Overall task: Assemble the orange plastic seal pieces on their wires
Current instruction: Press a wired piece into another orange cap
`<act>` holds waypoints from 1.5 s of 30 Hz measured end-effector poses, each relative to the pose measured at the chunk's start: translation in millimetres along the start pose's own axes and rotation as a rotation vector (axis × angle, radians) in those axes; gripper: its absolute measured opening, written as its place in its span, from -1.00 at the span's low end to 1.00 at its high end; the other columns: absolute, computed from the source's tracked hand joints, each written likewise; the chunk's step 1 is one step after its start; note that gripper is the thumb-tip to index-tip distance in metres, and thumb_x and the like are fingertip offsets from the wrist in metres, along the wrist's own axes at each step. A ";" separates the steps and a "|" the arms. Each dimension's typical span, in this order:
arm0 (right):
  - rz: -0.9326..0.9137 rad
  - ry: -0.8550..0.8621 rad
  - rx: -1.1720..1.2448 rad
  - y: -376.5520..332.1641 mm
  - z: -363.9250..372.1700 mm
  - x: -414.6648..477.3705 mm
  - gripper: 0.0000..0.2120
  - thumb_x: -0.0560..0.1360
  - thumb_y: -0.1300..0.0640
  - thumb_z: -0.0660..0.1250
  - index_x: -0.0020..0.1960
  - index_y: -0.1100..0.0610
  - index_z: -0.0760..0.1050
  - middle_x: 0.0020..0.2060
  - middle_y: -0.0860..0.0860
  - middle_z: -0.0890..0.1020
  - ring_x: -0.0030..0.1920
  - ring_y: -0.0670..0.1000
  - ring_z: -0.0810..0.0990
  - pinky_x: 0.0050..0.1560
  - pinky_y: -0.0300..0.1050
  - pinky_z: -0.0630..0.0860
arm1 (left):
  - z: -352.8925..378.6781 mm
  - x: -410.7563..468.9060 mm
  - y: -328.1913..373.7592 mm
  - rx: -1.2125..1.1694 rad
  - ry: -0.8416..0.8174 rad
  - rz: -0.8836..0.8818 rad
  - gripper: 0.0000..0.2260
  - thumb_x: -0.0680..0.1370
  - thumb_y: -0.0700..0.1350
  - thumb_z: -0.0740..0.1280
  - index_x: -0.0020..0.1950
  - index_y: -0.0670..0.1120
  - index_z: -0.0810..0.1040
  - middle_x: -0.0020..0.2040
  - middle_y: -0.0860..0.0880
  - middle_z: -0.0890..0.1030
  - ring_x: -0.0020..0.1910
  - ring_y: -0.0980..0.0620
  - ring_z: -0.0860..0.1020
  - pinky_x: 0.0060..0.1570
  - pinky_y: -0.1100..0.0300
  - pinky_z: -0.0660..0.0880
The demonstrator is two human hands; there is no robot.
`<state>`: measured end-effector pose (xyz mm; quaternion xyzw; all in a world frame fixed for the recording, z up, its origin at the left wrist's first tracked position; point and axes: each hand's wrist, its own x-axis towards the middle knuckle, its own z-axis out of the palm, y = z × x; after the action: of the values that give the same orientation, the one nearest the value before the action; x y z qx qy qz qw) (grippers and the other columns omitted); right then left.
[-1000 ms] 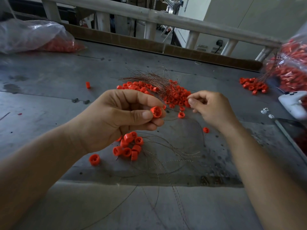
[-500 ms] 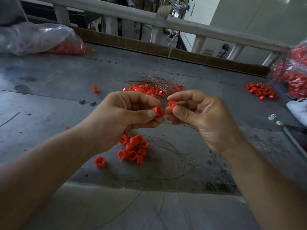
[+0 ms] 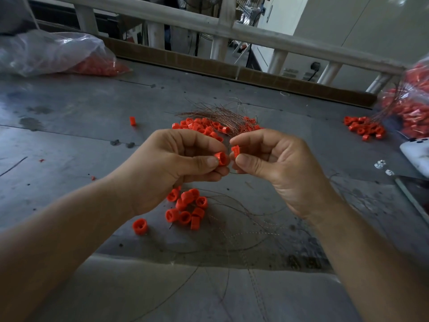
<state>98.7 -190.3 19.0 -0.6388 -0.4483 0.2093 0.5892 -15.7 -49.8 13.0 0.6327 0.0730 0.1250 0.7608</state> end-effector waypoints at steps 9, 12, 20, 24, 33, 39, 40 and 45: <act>-0.048 0.014 -0.091 1.5 0.0 -0.3 -0.79 0.26 0.18 0.40 -0.14 -0.03 0.57 -0.31 -0.11 0.63 -0.21 -0.15 0.61 -0.16 -0.33 0.52 | 0.7 -0.6 0.5 0.025 -0.034 -0.014 -0.76 0.22 -0.25 0.34 -0.18 -0.08 0.69 -0.25 -0.09 0.68 -0.27 0.05 0.66 -0.30 0.34 0.55; -0.046 0.018 -0.099 1.6 0.7 -0.4 -0.79 0.27 0.21 0.41 -0.14 -0.03 0.57 -0.29 -0.10 0.63 -0.18 -0.13 0.62 -0.16 -0.32 0.52 | 0.7 -1.0 0.8 0.035 -0.031 -0.009 -0.77 0.20 -0.21 0.36 -0.20 -0.07 0.70 -0.26 -0.09 0.68 -0.27 0.05 0.66 -0.30 0.34 0.55; -0.039 0.032 -0.091 1.2 4.4 -0.6 -0.77 0.26 0.15 0.39 -0.09 -0.01 0.54 -0.27 -0.11 0.62 -0.19 -0.17 0.61 -0.17 -0.35 0.51 | 1.1 -0.5 0.4 0.019 -0.009 -0.014 -0.83 0.22 -0.26 0.34 -0.26 -0.14 0.68 -0.28 -0.12 0.67 -0.29 0.03 0.66 -0.32 0.32 0.56; -0.087 0.046 -0.114 2.1 5.7 -0.4 -0.80 0.26 0.14 0.39 -0.12 -0.03 0.57 -0.29 -0.14 0.64 -0.19 -0.14 0.62 -0.13 -0.30 0.53 | 1.1 0.2 0.4 0.012 0.020 -0.014 -0.84 0.21 -0.26 0.34 -0.28 -0.14 0.67 -0.30 -0.12 0.67 -0.30 0.03 0.65 -0.32 0.31 0.56; -0.124 0.060 -0.197 2.3 10.0 -1.7 -0.82 0.28 0.10 0.39 -0.12 -0.06 0.54 -0.29 -0.14 0.62 -0.20 -0.18 0.62 -0.15 -0.38 0.50 | 1.3 0.7 0.0 0.006 0.070 -0.023 -0.84 0.20 -0.28 0.33 -0.26 -0.17 0.62 -0.32 -0.14 0.66 -0.32 0.02 0.65 -0.33 0.30 0.56; -0.206 0.106 -0.345 4.6 15.8 -3.5 -0.81 0.34 0.22 0.44 -0.09 0.01 0.56 -0.22 -0.14 0.61 -0.17 -0.20 0.60 -0.14 -0.41 0.47 | 2.1 0.1 -0.6 0.028 0.076 -0.028 -0.82 0.21 -0.28 0.34 -0.22 -0.20 0.59 -0.32 -0.13 0.65 -0.34 0.04 0.64 -0.34 0.32 0.55; -0.218 0.120 -0.372 5.3 16.4 -3.6 -0.79 0.34 0.23 0.44 -0.08 0.02 0.56 -0.21 -0.14 0.61 -0.17 -0.21 0.59 -0.14 -0.42 0.46 | 2.1 0.3 -1.1 0.029 0.077 -0.029 -0.81 0.21 -0.29 0.34 -0.21 -0.21 0.59 -0.32 -0.12 0.65 -0.34 0.04 0.64 -0.34 0.33 0.55; -0.258 0.142 -0.436 6.8 18.0 -3.9 -0.74 0.33 0.25 0.45 -0.03 0.03 0.54 -0.21 -0.15 0.59 -0.13 -0.17 0.59 -0.10 -0.38 0.50 | 0.9 0.4 -1.6 0.036 0.074 -0.050 -0.83 0.21 -0.28 0.35 -0.23 -0.20 0.63 -0.31 -0.14 0.66 -0.34 0.04 0.64 -0.34 0.34 0.54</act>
<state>84.6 -182.7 7.7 -0.7013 -0.5181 -0.0145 0.4894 -14.9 -50.8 11.7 0.6392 0.1190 0.1280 0.7489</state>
